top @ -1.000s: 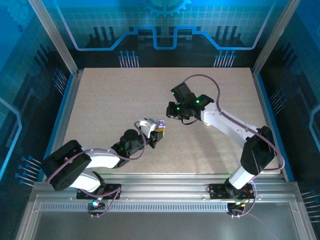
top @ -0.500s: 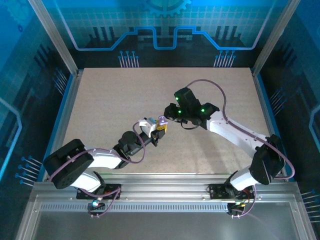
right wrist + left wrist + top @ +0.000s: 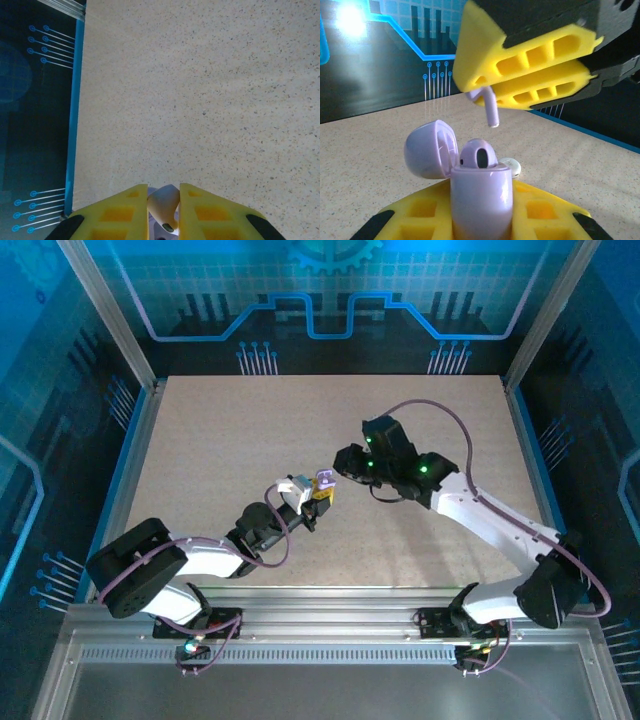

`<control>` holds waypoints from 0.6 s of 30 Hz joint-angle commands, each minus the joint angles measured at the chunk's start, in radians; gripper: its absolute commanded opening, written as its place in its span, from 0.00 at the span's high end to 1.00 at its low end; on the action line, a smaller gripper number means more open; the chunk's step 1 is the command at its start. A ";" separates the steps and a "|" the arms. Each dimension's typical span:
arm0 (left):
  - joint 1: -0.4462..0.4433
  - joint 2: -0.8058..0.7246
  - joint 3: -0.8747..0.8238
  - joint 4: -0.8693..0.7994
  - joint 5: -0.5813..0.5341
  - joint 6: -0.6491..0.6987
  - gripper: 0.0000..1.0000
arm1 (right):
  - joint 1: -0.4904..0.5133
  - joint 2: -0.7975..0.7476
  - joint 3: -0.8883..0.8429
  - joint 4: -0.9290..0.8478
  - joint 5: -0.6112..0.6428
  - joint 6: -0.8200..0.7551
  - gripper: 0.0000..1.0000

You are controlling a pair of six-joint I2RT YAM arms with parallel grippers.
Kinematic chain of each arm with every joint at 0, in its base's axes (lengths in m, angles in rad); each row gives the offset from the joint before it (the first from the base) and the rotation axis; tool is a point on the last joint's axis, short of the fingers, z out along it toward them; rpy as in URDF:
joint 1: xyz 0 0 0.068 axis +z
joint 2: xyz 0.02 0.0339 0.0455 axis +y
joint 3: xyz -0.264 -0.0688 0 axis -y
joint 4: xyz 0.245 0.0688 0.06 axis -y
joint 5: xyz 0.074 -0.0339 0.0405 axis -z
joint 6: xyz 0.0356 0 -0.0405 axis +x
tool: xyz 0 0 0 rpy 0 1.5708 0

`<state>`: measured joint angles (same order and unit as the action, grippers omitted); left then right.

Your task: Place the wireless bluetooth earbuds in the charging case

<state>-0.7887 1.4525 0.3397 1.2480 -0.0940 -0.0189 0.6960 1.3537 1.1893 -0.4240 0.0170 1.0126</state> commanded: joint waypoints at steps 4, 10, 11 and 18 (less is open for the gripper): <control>-0.009 -0.007 0.015 0.060 -0.021 0.032 0.88 | 0.021 -0.034 -0.056 0.071 -0.025 0.065 0.81; -0.015 -0.016 0.011 0.071 -0.026 0.046 0.88 | 0.025 -0.037 -0.097 0.137 -0.047 0.111 0.81; -0.015 -0.019 0.010 0.070 -0.024 0.049 0.88 | 0.026 -0.038 -0.104 0.147 -0.049 0.117 0.81; -0.019 -0.023 0.005 0.071 -0.024 0.061 0.88 | 0.026 -0.054 -0.113 0.174 -0.048 0.136 0.81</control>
<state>-0.7933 1.4521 0.3397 1.2663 -0.1196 0.0113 0.7086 1.3312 1.0843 -0.3016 -0.0116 1.1252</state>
